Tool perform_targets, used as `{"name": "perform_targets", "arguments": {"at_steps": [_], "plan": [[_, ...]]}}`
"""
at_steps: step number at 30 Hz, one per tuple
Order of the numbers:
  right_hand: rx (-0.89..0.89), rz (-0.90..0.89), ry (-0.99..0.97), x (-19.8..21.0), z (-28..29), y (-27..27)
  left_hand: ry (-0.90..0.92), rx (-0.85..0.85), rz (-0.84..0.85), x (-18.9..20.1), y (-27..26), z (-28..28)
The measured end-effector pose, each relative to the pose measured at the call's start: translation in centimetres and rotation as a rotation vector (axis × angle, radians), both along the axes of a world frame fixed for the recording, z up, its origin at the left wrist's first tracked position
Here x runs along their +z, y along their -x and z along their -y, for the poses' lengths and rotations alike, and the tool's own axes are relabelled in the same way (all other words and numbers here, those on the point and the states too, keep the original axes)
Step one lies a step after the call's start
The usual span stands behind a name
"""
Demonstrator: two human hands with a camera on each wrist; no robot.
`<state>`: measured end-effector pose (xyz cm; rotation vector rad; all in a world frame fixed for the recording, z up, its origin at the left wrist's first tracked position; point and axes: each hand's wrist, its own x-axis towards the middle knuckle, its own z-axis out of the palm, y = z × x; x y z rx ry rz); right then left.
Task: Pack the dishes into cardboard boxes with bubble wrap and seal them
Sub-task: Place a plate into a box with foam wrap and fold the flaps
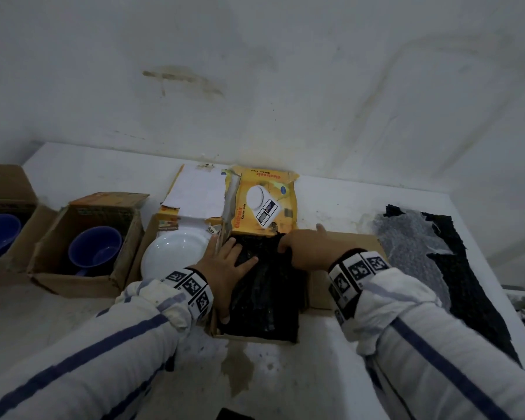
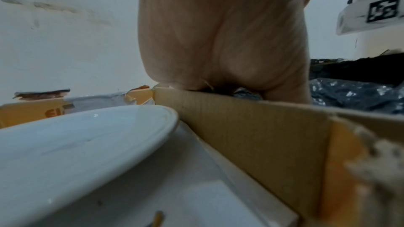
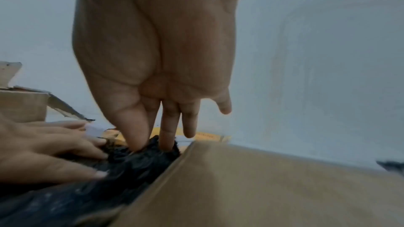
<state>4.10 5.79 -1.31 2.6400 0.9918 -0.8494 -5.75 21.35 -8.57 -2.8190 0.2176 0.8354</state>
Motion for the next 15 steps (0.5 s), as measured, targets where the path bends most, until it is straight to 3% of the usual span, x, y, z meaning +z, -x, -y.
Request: {"name": "perform_targets", "arguments": {"at_steps": [5, 7, 12, 15], "plan": [[0.322, 0.176, 0.387, -1.7, -0.4, 0.9, 0.013, -0.021, 0.000, 0.1, -0.1, -0.4], [0.396, 0.236, 0.413, -3.1, -0.3, 1.9, 0.011, -0.035, -0.003, 0.0, -0.2, -0.3], [0.408, 0.324, 0.401, -4.1, -0.7, 2.8, 0.002, -0.026, -0.011, -0.3, -0.6, 0.2], [0.318, 0.151, 0.397, -2.8, -1.5, 1.6, -0.017, -0.019, -0.002, -0.5, -0.7, 0.3]]}}
